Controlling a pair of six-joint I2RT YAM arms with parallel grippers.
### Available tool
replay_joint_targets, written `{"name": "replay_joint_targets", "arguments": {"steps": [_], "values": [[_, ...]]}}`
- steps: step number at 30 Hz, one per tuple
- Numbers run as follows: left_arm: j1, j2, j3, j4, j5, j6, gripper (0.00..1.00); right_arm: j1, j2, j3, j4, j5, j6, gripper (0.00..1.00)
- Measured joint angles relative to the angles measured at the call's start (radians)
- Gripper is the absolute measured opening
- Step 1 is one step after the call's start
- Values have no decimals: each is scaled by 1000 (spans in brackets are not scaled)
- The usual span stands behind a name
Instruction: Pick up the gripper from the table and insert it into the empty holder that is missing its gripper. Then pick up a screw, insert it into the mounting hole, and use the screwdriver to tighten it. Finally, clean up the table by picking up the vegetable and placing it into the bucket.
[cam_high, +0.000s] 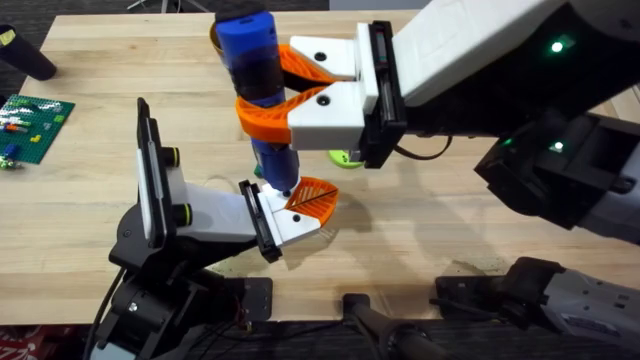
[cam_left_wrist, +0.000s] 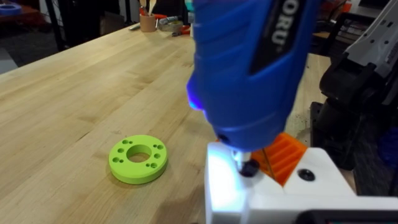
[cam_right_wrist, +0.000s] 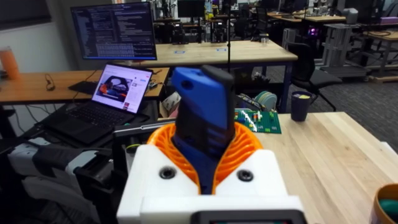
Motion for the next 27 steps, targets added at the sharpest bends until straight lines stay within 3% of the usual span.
{"name": "replay_joint_targets", "arguments": {"steps": [13, 27], "values": [[0, -1, 0, 3, 0, -3, 11, 0, 9, -12, 180, -3, 27, 85], [0, -1, 0, 3, 0, -3, 11, -6, 9, -12, 186, -87, 83, 84]]}}
